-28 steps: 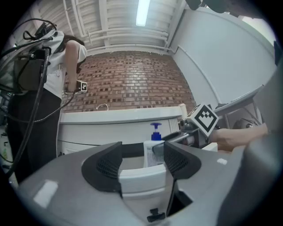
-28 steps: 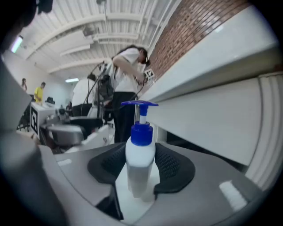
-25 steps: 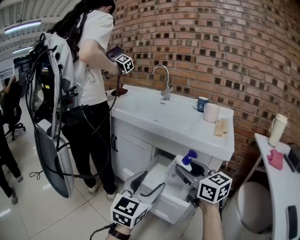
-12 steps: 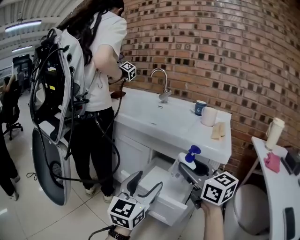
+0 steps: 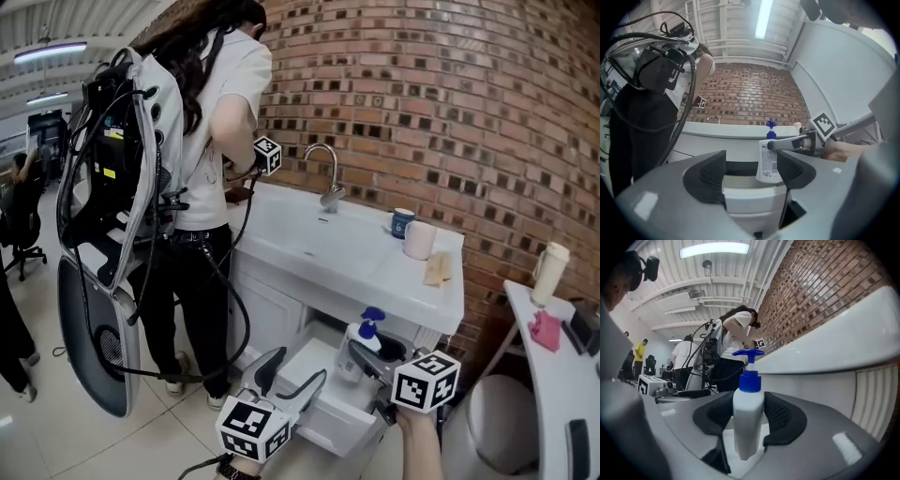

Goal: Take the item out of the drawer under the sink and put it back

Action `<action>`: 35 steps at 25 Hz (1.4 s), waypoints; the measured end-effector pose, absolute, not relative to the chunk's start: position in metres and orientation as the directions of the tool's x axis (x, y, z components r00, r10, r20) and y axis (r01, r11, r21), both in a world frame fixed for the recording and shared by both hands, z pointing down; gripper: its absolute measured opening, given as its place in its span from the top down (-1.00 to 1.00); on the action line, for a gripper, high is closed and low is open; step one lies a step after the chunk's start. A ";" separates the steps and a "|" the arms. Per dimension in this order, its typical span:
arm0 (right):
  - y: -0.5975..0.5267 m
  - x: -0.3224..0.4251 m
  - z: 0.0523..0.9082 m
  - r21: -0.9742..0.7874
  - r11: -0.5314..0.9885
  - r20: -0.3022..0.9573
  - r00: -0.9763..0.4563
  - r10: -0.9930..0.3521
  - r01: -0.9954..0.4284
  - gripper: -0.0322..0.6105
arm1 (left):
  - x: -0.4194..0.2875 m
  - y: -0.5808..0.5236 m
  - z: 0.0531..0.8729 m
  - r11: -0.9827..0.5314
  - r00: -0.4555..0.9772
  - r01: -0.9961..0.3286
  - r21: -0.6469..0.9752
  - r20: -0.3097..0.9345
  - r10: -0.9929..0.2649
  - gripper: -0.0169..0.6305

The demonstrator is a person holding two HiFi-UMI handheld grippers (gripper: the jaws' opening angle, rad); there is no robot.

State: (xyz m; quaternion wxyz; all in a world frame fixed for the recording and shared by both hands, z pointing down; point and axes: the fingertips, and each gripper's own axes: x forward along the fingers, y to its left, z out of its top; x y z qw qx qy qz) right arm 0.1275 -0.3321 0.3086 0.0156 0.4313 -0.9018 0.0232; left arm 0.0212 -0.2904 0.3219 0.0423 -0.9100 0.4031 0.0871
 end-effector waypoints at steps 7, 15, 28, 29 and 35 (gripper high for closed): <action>-0.350 0.123 0.363 0.012 0.608 0.225 -0.591 -0.775 -0.794 0.27 | 0.029 -0.289 0.330 -0.689 0.680 -0.725 0.020 -0.142 -0.720 -0.26; -0.346 0.114 0.402 0.111 0.627 0.438 -0.529 -0.727 -0.771 0.25 | 0.035 -0.281 0.331 -0.717 0.716 -0.697 -0.007 -0.063 -0.695 -0.07; -0.304 0.188 0.344 -0.216 0.474 -0.019 -0.481 -0.876 -0.854 0.68 | 0.038 -0.277 0.332 -0.725 0.721 -0.688 0.023 -0.085 -0.687 -0.02; -0.305 0.188 0.346 -0.191 0.464 -0.011 -0.471 -0.882 -0.865 0.69 | 0.036 -0.278 0.332 -0.717 0.714 -0.698 0.006 -0.080 -0.696 0.15; -0.296 0.172 0.338 -0.070 0.482 0.001 -0.483 -0.875 -0.873 0.73 | 0.045 -0.268 0.323 -0.749 0.746 -0.662 -0.014 -0.100 -0.658 0.66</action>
